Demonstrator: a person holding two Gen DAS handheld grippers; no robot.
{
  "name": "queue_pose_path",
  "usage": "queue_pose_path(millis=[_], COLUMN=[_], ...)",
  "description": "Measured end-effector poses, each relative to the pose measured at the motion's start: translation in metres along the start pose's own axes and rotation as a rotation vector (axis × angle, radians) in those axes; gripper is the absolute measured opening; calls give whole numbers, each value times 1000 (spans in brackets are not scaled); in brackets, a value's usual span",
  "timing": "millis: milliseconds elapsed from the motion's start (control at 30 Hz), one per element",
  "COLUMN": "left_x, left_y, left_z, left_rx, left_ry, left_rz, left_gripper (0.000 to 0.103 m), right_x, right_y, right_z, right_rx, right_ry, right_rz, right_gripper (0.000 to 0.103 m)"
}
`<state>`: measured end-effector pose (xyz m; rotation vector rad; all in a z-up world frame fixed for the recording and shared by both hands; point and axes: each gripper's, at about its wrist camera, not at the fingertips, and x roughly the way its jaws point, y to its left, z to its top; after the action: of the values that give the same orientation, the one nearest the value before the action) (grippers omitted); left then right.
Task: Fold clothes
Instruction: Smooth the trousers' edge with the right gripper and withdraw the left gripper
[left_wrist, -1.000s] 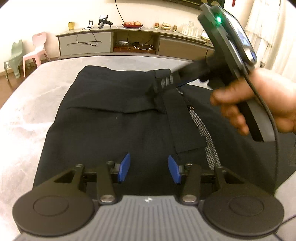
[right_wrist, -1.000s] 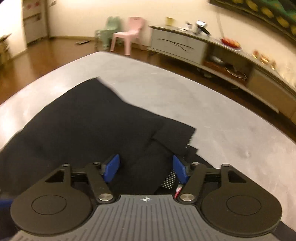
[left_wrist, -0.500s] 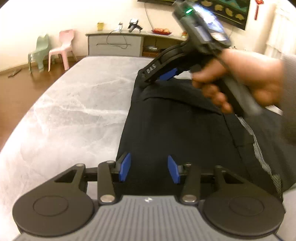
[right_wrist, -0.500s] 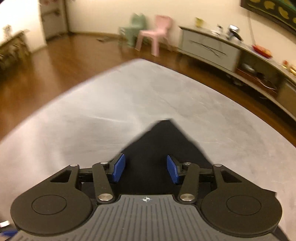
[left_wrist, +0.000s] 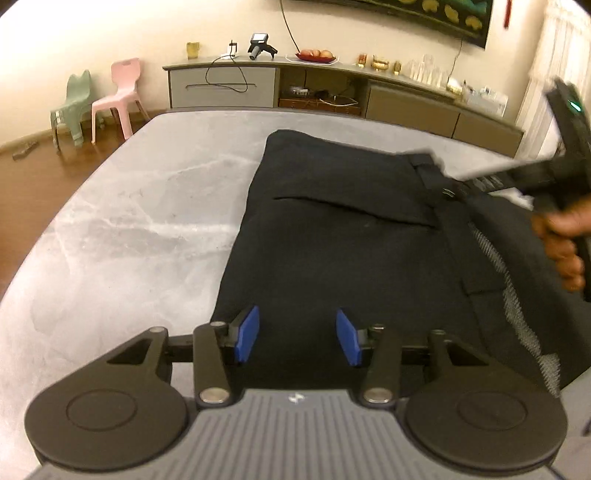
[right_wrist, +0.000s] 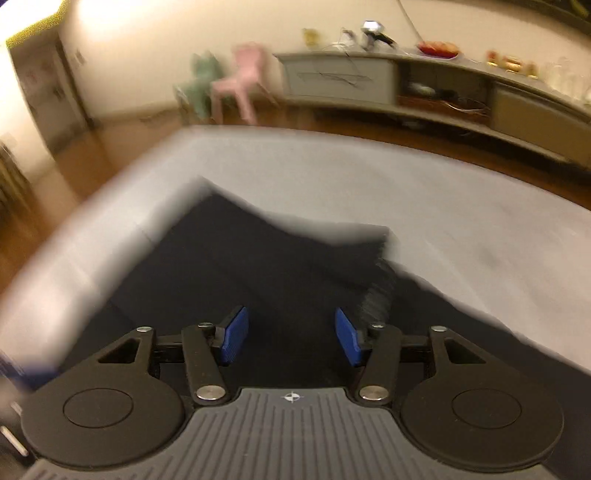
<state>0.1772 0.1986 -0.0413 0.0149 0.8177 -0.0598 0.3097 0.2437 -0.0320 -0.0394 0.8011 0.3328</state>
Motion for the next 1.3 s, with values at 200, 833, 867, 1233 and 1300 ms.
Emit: queue_pose_path(millis=[200,833,867,1233,1300], left_x=[-32,-47,-47,-8,9], left_y=[-58,-247,-267,-526,-560], left_z=[2,24,30,86,85], left_rx=[125,142,141,409,481], left_ry=[-73,13,24,157,208], left_rz=[-125,-370,-414,-552,-536], left_gripper=[48,52,52,59,59], right_x=[-71,-290,-287,-271,-269], right_y=[-6,-272,-272,-256,-256], right_z=[-45,-250,-257,-272,-267], right_rx=[0,475,480,321,289], right_ry=[-77,-149,-146,-178,-177], right_rz=[31,-434,-435,-444,-429], right_gripper=[57,78,78,39,32])
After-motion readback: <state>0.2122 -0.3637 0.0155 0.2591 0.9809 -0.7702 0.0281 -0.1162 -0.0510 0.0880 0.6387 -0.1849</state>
